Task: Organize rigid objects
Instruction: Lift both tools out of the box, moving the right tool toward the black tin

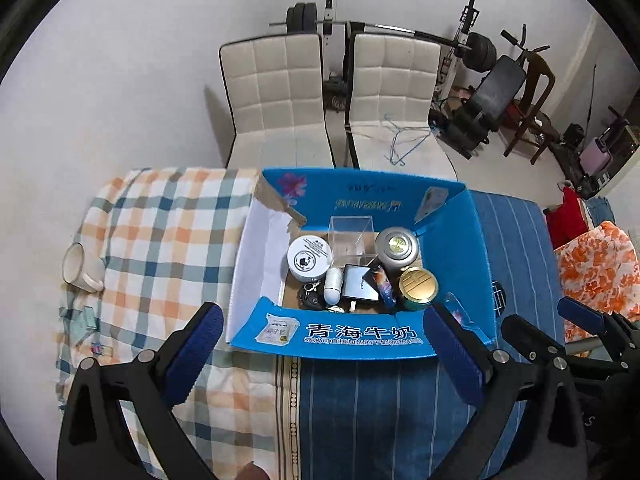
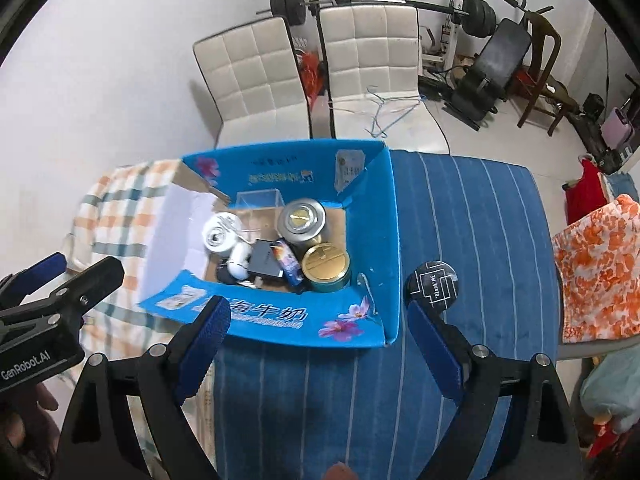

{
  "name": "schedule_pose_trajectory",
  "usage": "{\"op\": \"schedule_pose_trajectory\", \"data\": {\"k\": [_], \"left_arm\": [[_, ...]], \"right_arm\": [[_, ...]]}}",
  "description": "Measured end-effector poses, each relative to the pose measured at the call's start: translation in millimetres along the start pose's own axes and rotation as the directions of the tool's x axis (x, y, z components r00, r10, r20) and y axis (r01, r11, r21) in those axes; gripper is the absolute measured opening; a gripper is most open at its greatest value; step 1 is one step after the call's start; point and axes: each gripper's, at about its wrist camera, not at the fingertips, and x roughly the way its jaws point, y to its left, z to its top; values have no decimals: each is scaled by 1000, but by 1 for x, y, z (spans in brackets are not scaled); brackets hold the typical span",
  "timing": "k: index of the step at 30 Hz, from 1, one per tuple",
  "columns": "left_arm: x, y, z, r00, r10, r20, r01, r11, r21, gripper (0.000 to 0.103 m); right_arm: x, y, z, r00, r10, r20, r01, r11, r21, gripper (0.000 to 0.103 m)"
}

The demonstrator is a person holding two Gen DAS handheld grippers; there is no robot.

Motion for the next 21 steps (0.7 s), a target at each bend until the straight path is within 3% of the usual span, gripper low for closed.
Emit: {"op": "schedule_pose_trajectory", "data": {"k": [7,8,15,18,21], "left_arm": [[-27,-3,-9,1000,-9,12,9,1000,-7,103],[-28,-4,-10,1000,-12,9,12,1000,-5,103],[-25,-10,-21,999,-36,-31,35,999,-6,103],[-21,-13,-22,999,-35,-35,35,999,-1,103],[-8,-18,-18,999,-43,-31,43,999,-11,103]], "right_arm": [[-34,-1,-12,1000,9,29,-8,1000,-13,94],[-37,-2,-14,999,2,35,-2,1000,-14,98],[-45,-10,-23,1000,1,29,-1,1000,-16,99],[-39,-23,-23,1000,9,25,-10,1000,30,99],[-22,-58,-26,998,59,11,-60,986,156,99]]}}
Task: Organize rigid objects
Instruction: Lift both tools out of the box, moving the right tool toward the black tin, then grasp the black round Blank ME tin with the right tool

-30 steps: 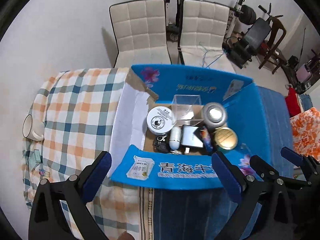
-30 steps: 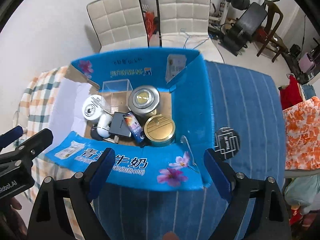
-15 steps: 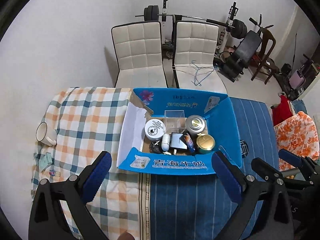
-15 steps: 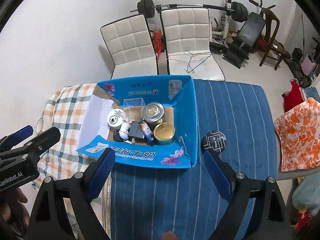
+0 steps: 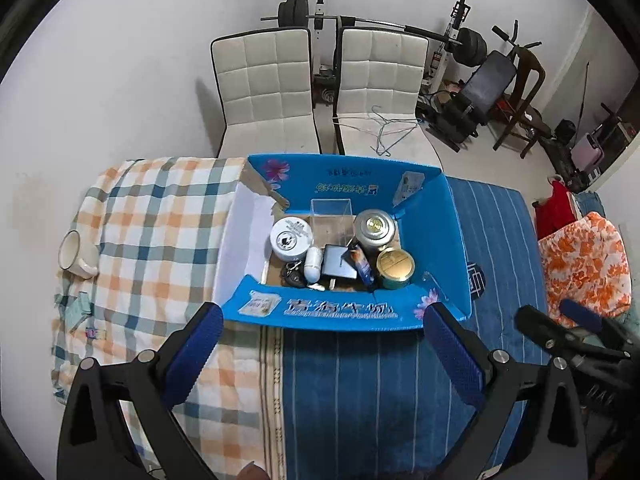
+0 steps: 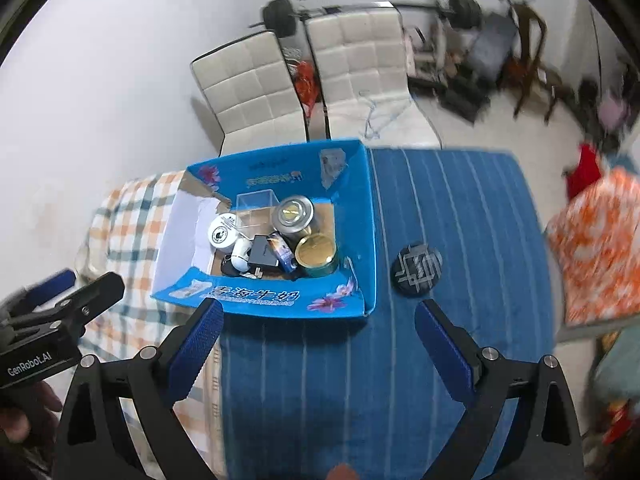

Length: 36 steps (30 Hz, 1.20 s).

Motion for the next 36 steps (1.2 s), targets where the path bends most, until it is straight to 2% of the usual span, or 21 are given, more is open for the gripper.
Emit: {"op": "schedule_pose_trajectory", "data": {"k": [2,4,6,10,13,16,18,20,23,26,28,31,32,33,36], "left_arm": [[18,-6,4,1000,-9,-6,9,1000,-4,103],[37,-14,7,1000,-21,-18,21,1000,-2,103],[69,-27,10,998,-38,-42,39,999,1,103],[127,-50,14,993,-42,-115,46,998,31,103],[160,-64,16,986,-35,-160,44,998,55,103],[178,-68,17,983,-23,-180,34,998,60,103],[185,-68,19,983,-7,-186,19,998,61,103],[189,-67,20,982,1,-190,10,998,60,103],[195,-65,22,977,-3,-213,15,998,54,103],[198,-68,24,975,-1,-222,15,998,63,103],[198,-70,25,976,-5,-220,21,997,68,103],[200,-74,26,976,2,-218,16,996,84,103],[201,-75,26,976,10,-216,11,996,92,103],[203,-76,26,976,19,-216,3,995,102,103],[206,-78,21,975,26,-222,0,993,114,103]], "right_arm": [[16,-36,0,999,-50,-7,50,993,108,99],[34,-63,1,995,-94,-37,99,981,167,99],[62,-98,1,987,-130,-94,150,956,251,99],[117,-134,6,978,-152,-143,190,932,308,99],[164,-146,16,962,-172,-213,232,927,296,98],[197,-153,25,963,-109,-246,193,918,346,99],[217,-150,32,957,-121,-263,208,919,334,98],[231,-151,35,969,-48,-244,142,912,385,98],[239,-158,36,969,-4,-247,121,879,460,99],[238,-167,37,964,-73,-254,188,866,464,96],[251,-169,36,960,-27,-280,160,871,465,96],[273,-162,33,936,-67,-345,211,891,401,86],[271,-162,37,942,-106,-317,229,896,381,81],[272,-160,37,941,-122,-316,240,898,368,81],[270,-155,30,939,-136,-315,245,909,336,80]]}}
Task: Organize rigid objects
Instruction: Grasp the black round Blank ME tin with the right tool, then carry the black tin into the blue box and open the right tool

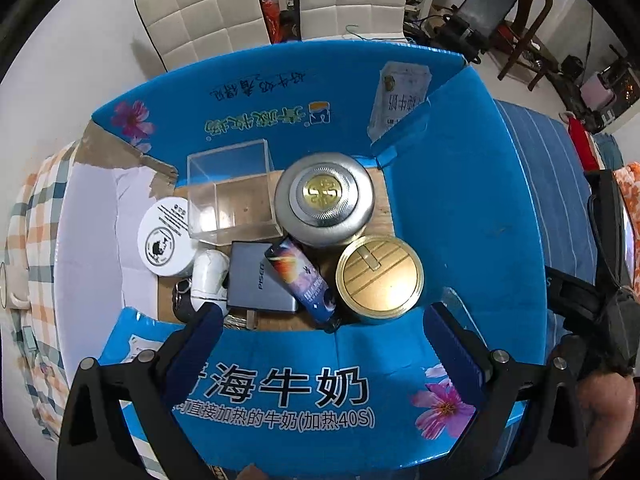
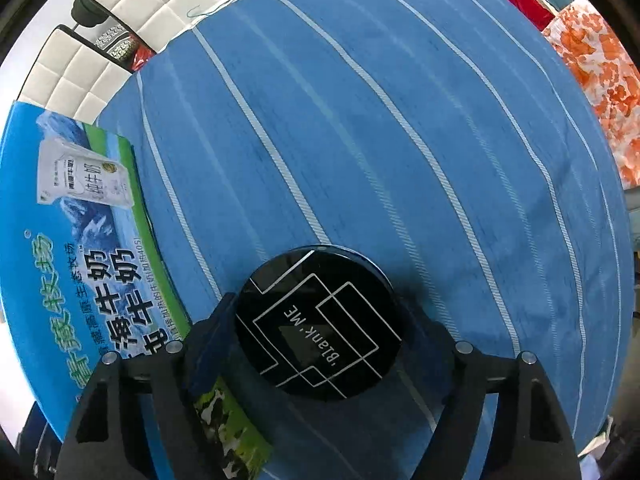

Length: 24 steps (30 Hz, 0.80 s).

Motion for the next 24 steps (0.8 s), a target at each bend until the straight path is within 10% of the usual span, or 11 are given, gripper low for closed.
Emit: {"op": "schedule_pose_trajectory", "data": {"k": [12,24], "left_arm": [[-6,0,-26,999,-31,-7,31,999,-19,103],[-109,72,-24,975,-9,221,56,977,-207,103]], "right_arm": [[-29,-7,-37,998,-51,34,54,995,-83,79],[-175,70,-66,955,181,236,-111,953,-280,79]]}}
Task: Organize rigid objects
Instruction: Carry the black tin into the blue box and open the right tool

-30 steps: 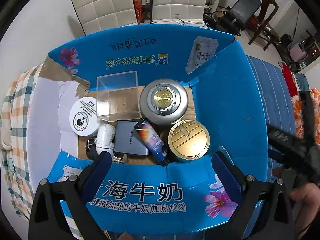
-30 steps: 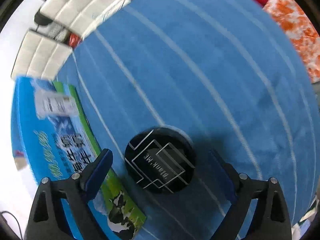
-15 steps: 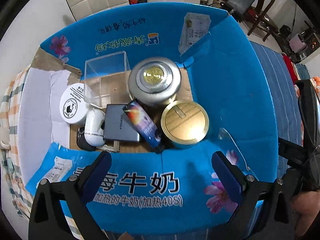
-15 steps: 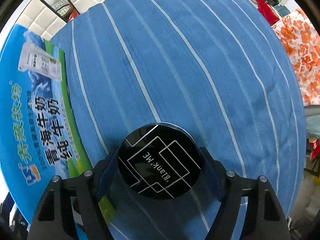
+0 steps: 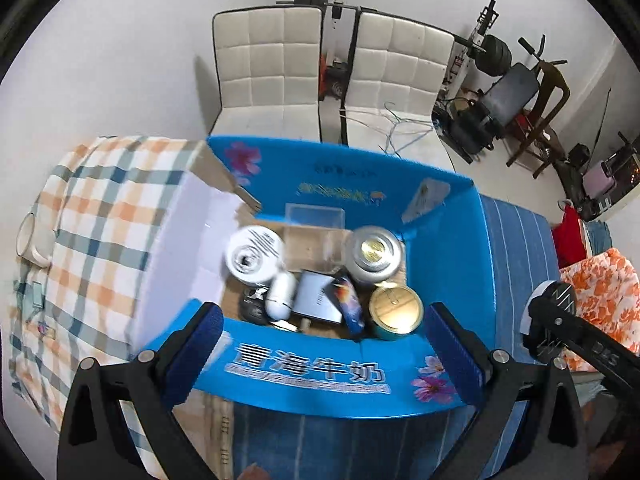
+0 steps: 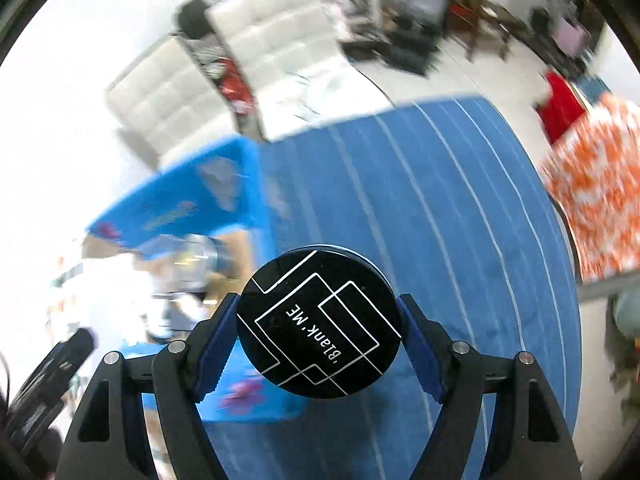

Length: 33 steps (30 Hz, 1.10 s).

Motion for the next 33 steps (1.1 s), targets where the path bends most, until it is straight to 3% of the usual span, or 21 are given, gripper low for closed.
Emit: {"op": "schedule_pose_trajectory", "data": {"k": [4,11,18,23,28,33], "left_arm": [[4,20,2,1000,30,-3,-30,1000,-3,103],[49,52,-10,984,162,-75,-161,987,17,103],[82,85,-12,967,224,-124,-224,974,11,103],[90,95,-11,965,225,-137,-227,974,-2,103],[92,91,-12,968,205,-146,-206,978,9,103],[93,88,-12,968,207,-145,-207,978,11,103]], "right_arm": [[3,41,-5,998,57,-2,-57,996,-63,79],[84,83,-37,989,118,-94,-120,993,-15,79],[120,105,-57,979,203,7,-203,979,-4,79],[134,107,-75,982,186,27,-185,982,-47,79],[122,102,-81,992,114,54,-107,986,-125,79],[107,85,-73,996,68,51,-62,992,-113,79]]}}
